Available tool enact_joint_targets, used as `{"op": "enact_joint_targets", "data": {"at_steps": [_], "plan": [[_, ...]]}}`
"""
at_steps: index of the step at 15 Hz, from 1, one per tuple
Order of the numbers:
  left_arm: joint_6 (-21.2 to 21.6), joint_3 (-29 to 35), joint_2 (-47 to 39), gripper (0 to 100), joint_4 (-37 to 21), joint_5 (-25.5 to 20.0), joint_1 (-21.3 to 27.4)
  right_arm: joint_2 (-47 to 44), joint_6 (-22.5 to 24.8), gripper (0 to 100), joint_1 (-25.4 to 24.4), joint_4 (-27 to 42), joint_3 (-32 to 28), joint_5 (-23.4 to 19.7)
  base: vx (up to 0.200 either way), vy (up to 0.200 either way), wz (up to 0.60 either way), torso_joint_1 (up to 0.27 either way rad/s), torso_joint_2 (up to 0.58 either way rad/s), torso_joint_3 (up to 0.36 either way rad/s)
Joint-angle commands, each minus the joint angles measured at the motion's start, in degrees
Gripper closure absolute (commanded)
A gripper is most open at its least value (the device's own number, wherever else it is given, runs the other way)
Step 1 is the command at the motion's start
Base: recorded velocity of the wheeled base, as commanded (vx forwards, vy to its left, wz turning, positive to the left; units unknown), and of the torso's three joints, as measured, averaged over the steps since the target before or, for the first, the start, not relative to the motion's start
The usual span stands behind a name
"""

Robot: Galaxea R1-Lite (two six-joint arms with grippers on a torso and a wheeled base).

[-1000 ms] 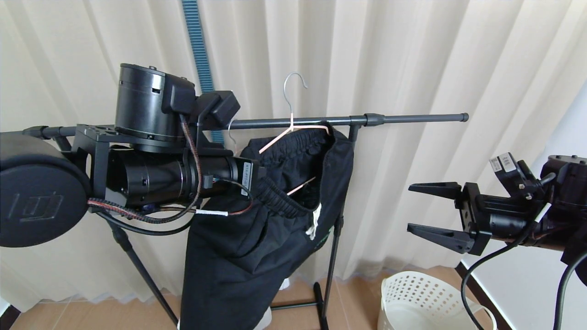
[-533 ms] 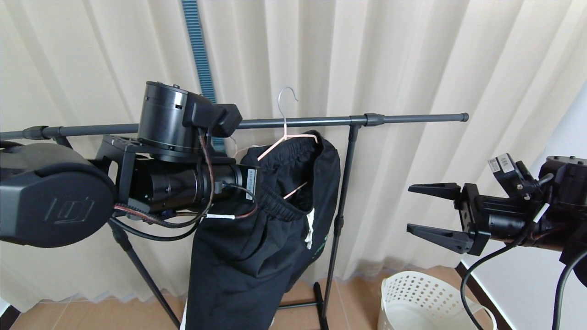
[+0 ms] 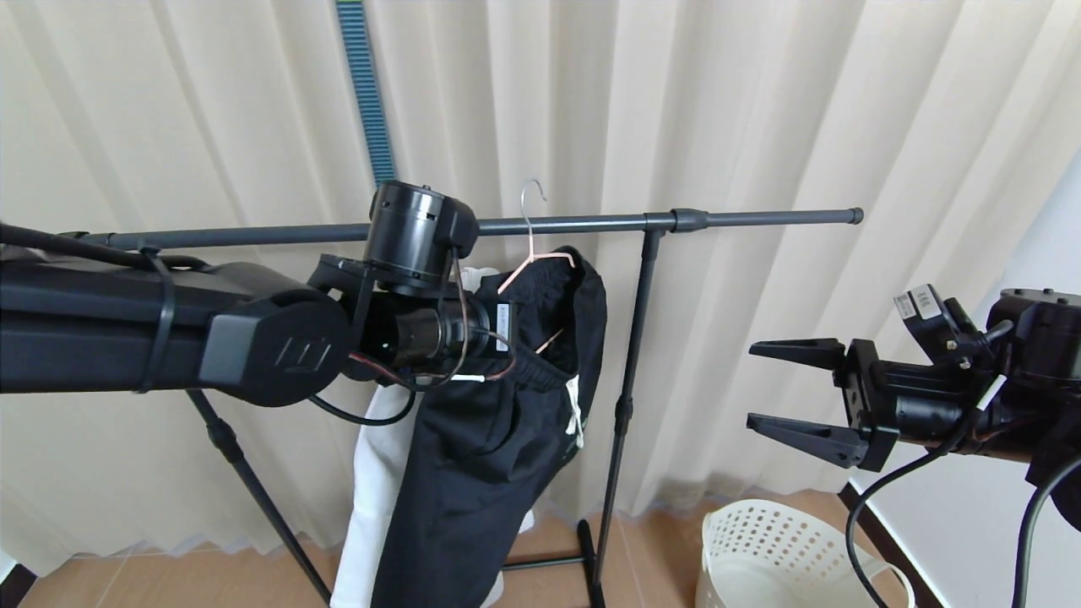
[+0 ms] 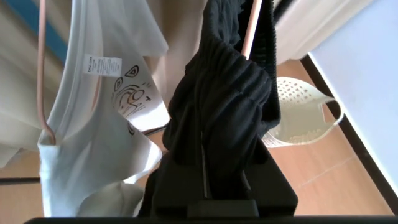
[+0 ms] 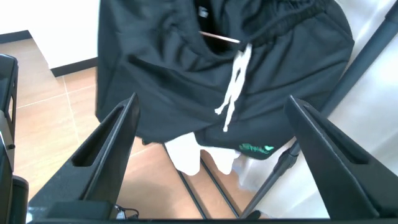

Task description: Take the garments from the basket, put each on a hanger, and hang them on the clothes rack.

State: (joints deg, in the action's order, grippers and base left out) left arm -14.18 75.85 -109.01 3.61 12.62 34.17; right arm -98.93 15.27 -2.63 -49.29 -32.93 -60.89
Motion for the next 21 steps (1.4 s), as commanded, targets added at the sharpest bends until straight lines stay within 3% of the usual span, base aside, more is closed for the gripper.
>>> {"op": "enact_joint_targets", "data": {"at_steps": [1,10,21], "plan": [[-1.4,3.3,-4.8,100,0.1,0.7,-0.2,-0.2,0.0,0,0.0,0.0,0.1,0.0,0.000,0.000,0.00,0.000,0.00,0.000],[-4.4,8.3,-10.3,100,0.2,2.1,-1.4,-0.2,0.0,0,0.0,0.0,0.1,0.0,0.000,0.000,0.00,0.000,0.00,0.000],[-5.1,8.9,-12.6,100,0.3,2.2,-1.4,-0.6,0.0,0,0.0,0.0,-0.1,0.0,0.000,0.000,0.00,0.000,0.00,0.000]]}}
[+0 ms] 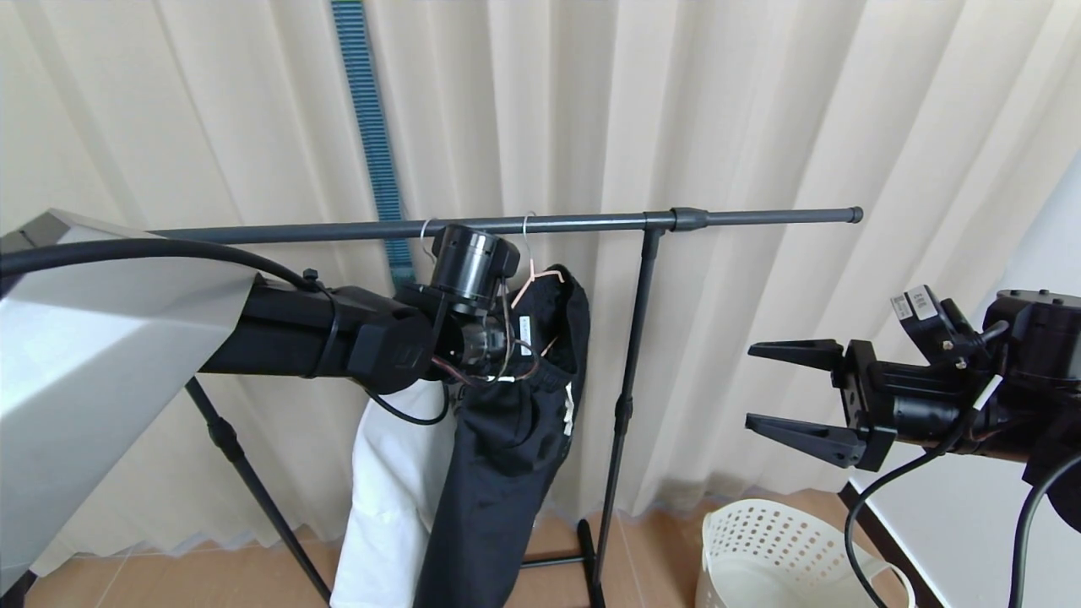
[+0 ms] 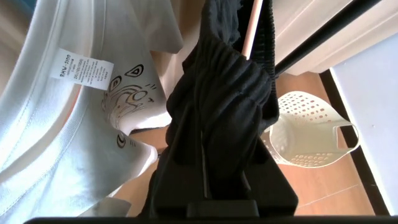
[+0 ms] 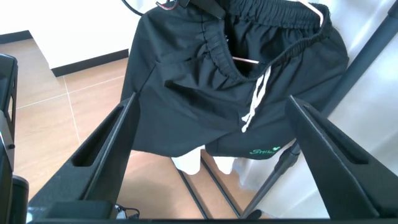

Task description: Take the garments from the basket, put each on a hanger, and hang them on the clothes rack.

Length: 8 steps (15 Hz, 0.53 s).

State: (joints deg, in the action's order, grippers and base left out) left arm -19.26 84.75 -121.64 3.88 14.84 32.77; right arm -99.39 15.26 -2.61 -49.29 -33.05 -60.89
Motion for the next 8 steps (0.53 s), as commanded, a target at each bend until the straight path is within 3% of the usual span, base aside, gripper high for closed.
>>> {"op": "enact_joint_targets", "data": {"at_steps": [1,2,8], "plan": [[0.0,-0.1,0.0,100,0.0,0.0,0.0,-0.4,0.0,0,0.0,-0.1,0.0,0.0,0.000,0.000,0.00,0.000,0.00,0.000],[0.0,-0.2,0.0,0,0.0,0.0,0.0,-0.4,0.0,0,0.0,-0.1,0.0,0.0,0.000,0.000,0.00,0.000,0.00,0.000],[0.4,-3.0,4.9,0,-0.4,-0.1,0.1,0.4,-0.1,0,0.0,-0.1,-0.1,0.3,0.000,0.000,0.00,0.000,0.00,0.000]]}}
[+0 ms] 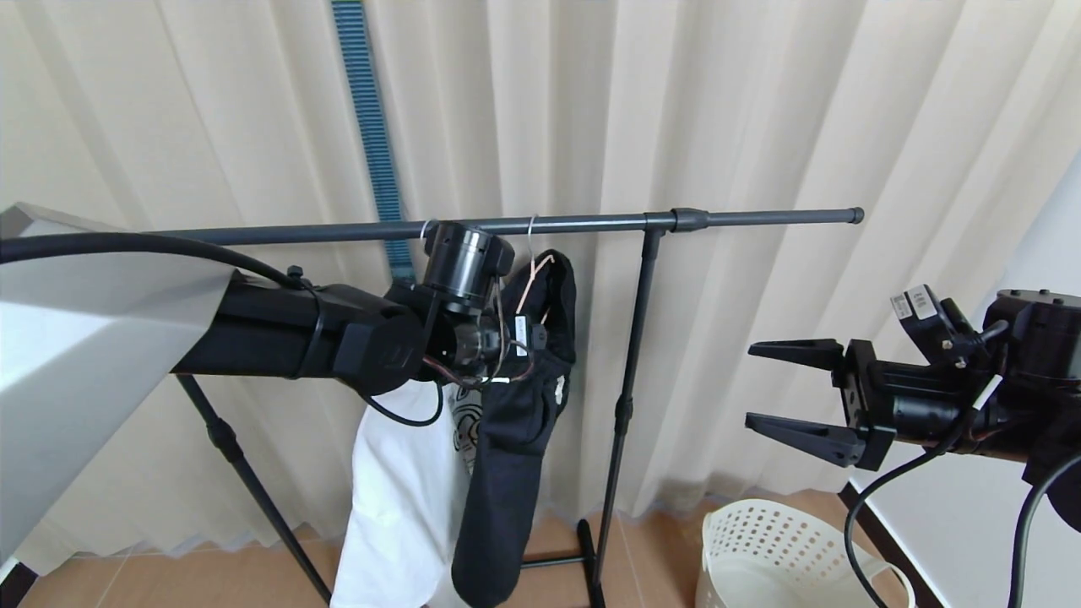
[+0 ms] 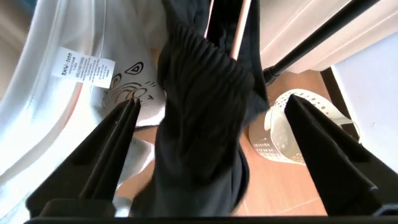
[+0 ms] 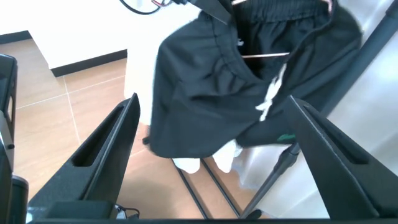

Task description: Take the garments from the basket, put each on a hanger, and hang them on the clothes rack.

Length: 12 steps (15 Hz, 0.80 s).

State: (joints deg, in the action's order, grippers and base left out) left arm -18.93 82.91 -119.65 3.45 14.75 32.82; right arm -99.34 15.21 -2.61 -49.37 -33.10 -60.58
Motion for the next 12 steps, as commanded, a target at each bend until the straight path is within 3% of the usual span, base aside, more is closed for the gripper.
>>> {"op": "enact_joint_targets", "data": {"at_steps": [1,4,5,6,7,9,10,12], "plan": [[0.0,-2.2,4.8,0,0.0,0.0,0.1,0.5,0.0,0,0.0,0.0,-0.1,2.0,0.000,0.000,0.00,0.000,0.00,0.000],[0.1,-8.6,12.4,0,0.0,0.0,0.5,2.5,-1.8,0,-3.2,0.1,-0.6,11.9,0.000,0.000,0.00,0.000,0.00,0.000],[0.2,-11.5,15.5,0,0.0,-0.1,0.8,4.3,-4.9,0,-4.2,0.6,-1.0,17.2,0.000,0.000,0.00,0.000,0.00,0.000],[0.4,-15.2,19.0,0,0.0,-0.1,1.4,6.4,-8.1,0,-6.7,0.9,-1.4,26.2,0.000,0.000,0.00,0.000,0.00,0.000],[0.7,-17.1,21.1,0,0.0,-0.1,1.5,7.2,-8.9,0,-7.9,1.6,-1.6,31.0,0.000,0.000,0.00,0.000,0.00,0.000],[3.8,-24.3,28.8,0,0.2,-0.1,2.8,12.5,-9.1,0,-10.2,11.7,-3.2,42.7,0.000,0.000,0.00,0.000,0.00,0.000],[4.0,-27.6,31.9,0,0.2,0.0,4.4,17.2,-9.9,0,-12.0,18.2,-3.2,45.5,0.000,0.000,0.00,0.000,0.00,0.000],[4.1,-34.1,37.6,0,0.3,0.1,6.9,26.6,-14.6,0,-13.6,28.0,-2.8,47.2,0.000,0.000,0.00,0.000,0.00,0.000]]}}
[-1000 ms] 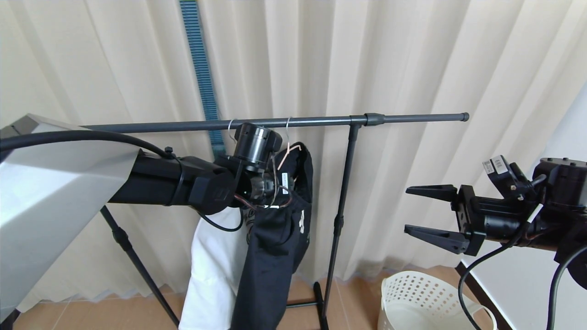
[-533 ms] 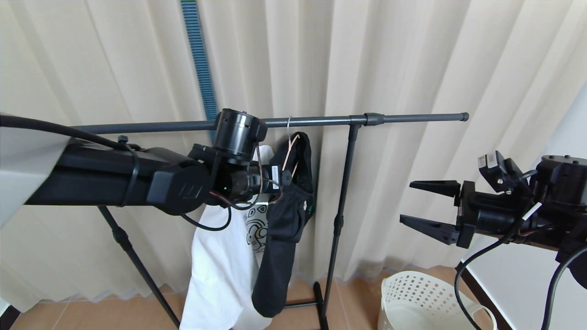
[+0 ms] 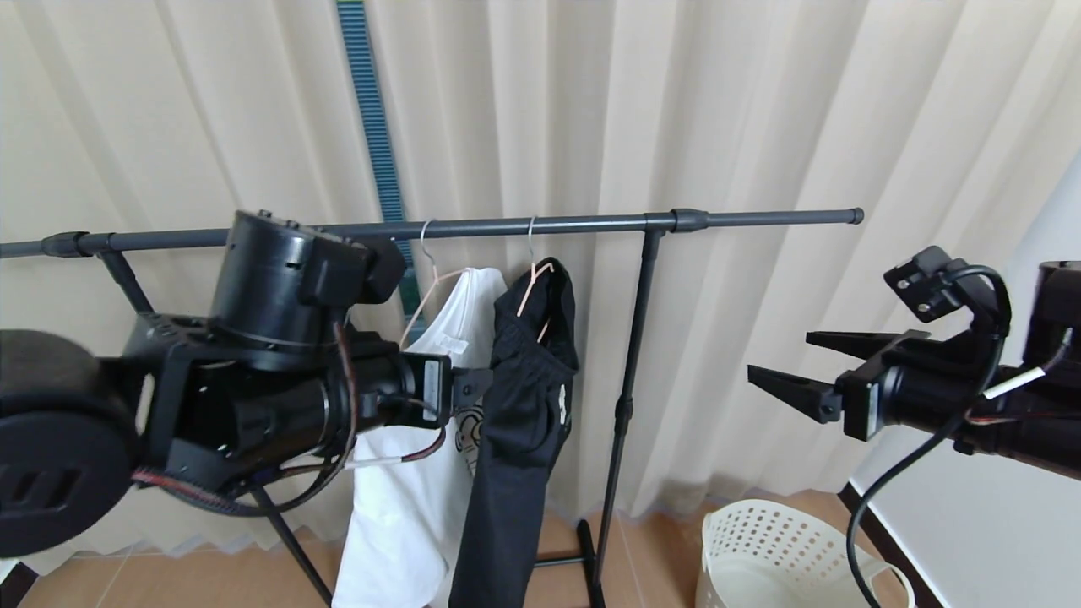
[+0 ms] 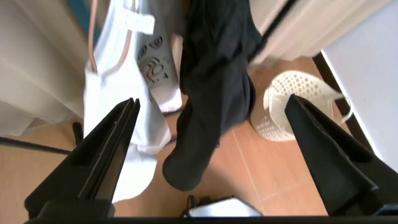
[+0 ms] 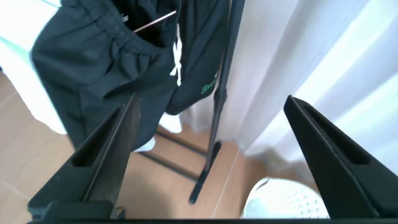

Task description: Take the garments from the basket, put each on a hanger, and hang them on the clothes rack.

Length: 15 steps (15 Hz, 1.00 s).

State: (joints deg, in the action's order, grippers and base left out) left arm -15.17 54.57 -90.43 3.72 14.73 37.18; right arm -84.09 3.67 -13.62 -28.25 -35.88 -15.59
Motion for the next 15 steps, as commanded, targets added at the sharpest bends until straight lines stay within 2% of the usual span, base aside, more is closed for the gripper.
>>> {"op": "enact_joint_targets", "data": {"at_steps": [1,4,8,10,14,15], "plan": [[0.3,-9.1,11.5,0,0.1,0.7,3.8,15.5,-3.8,0,-3.3,10.6,0.6,2.2,0.000,0.000,0.00,0.000,0.00,0.000],[1.1,-16.6,19.9,0,0.1,1.6,5.2,23.8,-3.8,0,-3.8,14.6,5.2,5.2,0.000,0.000,0.00,0.000,0.00,0.000],[7.1,-30.9,37.3,0,0.0,1.1,5.2,35.8,-3.8,0,-7.5,14.6,17.2,12.5,0.000,0.000,0.00,0.000,0.00,0.000],[10.2,-39.2,46.7,0,0.0,1.0,5.1,40.3,-3.8,0,-7.8,14.6,23.7,13.2,0.000,0.000,0.00,0.000,0.00,0.000],[11.0,-46.4,55.2,0,-0.4,1.6,3.0,45.2,-4.1,0,-7.8,14.6,29.5,13.3,0.000,0.000,0.00,0.000,0.00,0.000],[11.3,-48.1,56.7,0,-0.3,2.1,-1.0,46.9,-4.1,0,-7.7,14.9,30.3,13.4,0.000,0.000,0.00,0.000,0.00,0.000]]}}
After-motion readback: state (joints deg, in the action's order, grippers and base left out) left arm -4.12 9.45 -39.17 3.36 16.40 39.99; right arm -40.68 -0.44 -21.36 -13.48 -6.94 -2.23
